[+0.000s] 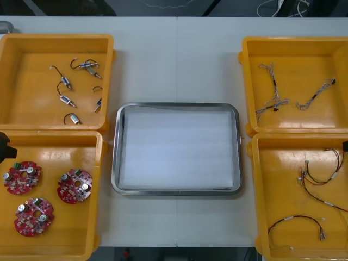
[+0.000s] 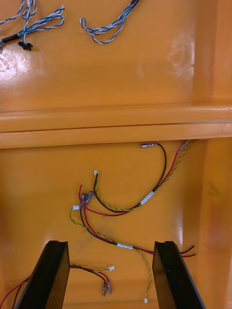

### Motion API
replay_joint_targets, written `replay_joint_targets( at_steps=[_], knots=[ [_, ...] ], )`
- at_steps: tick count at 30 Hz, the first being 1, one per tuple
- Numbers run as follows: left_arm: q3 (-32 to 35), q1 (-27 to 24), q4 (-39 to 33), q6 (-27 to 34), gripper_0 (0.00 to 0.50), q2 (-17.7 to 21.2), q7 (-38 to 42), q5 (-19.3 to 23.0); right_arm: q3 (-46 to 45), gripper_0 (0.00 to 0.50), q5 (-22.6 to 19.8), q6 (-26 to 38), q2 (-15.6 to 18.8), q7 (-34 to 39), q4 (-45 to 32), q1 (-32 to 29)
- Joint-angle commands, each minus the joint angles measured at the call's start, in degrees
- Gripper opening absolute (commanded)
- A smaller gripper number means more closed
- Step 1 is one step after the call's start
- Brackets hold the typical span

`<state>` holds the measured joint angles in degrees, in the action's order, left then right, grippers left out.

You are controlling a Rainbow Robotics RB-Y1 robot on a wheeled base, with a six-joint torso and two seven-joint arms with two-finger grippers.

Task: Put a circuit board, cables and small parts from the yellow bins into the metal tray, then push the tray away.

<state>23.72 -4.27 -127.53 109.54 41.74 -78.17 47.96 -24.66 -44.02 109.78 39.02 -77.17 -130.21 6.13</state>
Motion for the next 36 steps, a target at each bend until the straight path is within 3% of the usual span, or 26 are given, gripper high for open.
replay_joint_targets(
  at_steps=[1, 36],
  knots=[
    [-0.34, -1.53, -0.44, 0.46, 0.500, -0.61, 3.02, -0.59, 0.05, 0.500, -0.46, 0.22, 2.11, -2.37, -1.63, 1.08],
    [-0.34, -1.53, -0.44, 0.46, 0.500, -0.61, 3.02, -0.59, 0.05, 0.500, -0.46, 0.22, 2.11, -2.37, -1.63, 1.08]
  ],
)
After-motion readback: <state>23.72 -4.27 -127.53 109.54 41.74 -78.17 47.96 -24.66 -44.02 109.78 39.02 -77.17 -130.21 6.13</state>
